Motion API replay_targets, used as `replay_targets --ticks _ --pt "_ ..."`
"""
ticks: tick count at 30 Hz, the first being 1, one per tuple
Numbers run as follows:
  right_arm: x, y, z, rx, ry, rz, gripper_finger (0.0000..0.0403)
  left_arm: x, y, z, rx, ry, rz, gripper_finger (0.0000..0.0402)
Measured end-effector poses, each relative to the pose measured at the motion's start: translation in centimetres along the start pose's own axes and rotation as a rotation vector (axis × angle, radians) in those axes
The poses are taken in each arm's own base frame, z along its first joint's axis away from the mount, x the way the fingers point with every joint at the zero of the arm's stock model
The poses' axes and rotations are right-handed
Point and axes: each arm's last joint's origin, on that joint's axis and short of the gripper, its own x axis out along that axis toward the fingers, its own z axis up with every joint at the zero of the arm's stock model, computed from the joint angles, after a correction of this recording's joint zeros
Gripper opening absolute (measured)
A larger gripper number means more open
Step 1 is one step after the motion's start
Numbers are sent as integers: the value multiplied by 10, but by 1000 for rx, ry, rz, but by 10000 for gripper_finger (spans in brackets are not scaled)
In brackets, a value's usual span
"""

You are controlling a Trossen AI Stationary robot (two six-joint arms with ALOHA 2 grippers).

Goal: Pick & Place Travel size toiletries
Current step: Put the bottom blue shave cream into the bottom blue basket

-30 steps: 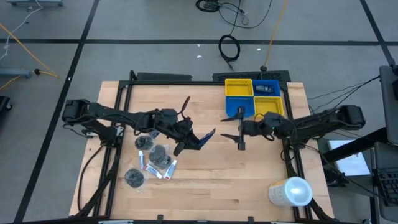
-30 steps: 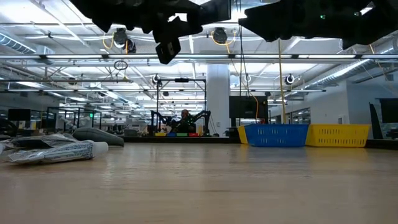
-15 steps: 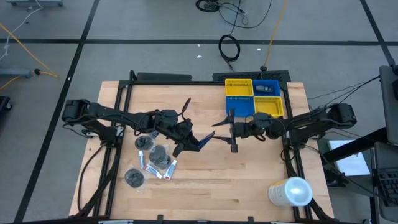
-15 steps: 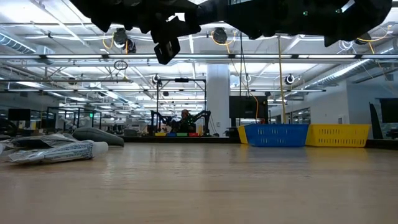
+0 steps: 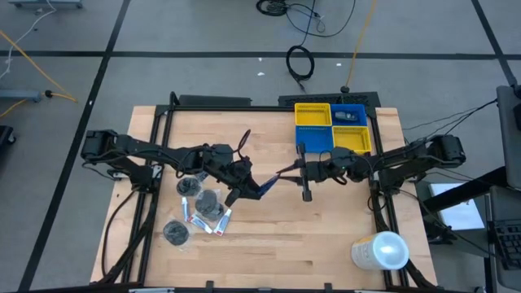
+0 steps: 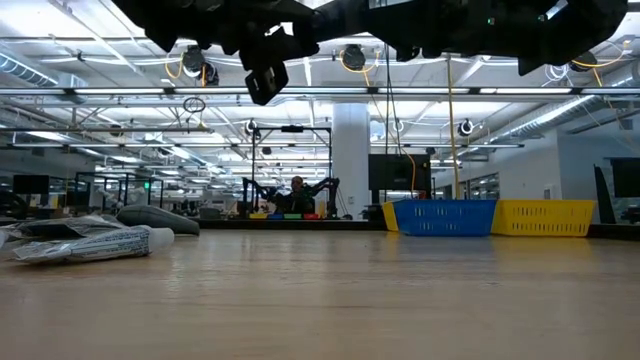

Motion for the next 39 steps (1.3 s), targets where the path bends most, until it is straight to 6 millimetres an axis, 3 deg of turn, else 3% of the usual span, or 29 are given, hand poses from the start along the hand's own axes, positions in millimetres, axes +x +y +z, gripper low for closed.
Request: replay_targets --ticks 3,9,17,23,28,39 --pt "0 0 -1 -26 11 3 7 0 0 0 -3 4 3 103" --pt "0 1 -2 -23 28 5 2 -1 2 0 -30 3 10 110" --pt "-3 0 0 -20 40 9 1 -8 10 6 -34 -29 48 250" --pt "-13 -2 9 -20 69 -19 1 -22 14 13 -50 -42 75 298" --pt "-23 -5 10 -23 185 -109 0 -43 10 17 -56 -35 99 299" --pt "-44 -11 8 -15 423 -375 0 -77 -11 22 -35 -45 132 251"
